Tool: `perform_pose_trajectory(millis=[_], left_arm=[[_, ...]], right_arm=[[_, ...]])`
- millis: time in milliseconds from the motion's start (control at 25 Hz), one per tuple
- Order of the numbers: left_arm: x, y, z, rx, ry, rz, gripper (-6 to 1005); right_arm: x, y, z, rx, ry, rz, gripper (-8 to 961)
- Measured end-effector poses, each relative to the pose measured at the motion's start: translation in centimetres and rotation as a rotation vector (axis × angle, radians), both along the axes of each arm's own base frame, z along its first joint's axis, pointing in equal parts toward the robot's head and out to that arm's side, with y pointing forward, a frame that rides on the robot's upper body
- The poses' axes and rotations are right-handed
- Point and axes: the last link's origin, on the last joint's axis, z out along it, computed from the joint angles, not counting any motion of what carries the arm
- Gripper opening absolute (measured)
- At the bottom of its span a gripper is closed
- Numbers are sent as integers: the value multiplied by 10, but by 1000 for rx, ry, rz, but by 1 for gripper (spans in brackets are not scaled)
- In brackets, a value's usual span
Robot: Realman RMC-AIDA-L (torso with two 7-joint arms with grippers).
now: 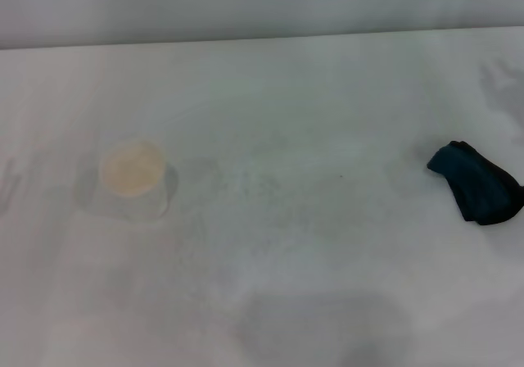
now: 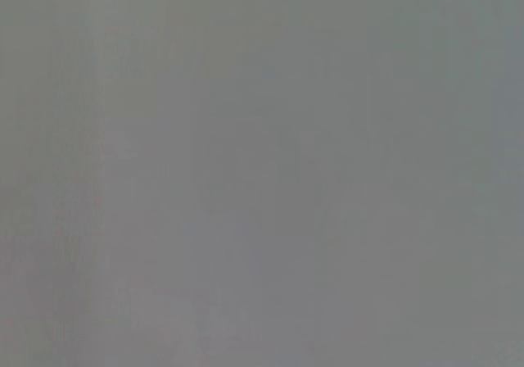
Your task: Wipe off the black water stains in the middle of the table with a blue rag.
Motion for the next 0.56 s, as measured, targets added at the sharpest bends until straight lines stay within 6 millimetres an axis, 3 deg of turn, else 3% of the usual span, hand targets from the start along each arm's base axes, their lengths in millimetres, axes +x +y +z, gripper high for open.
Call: perform_pose_trajectory(millis=[240,560], left_arm=[[-1,0,3,26,-11,8,862],[1,0,2,44,-40,13,862]], right_arm=[[15,-17,-19,106,-74,-80,311],[31,-42,-27,159,-138,-152,311]])
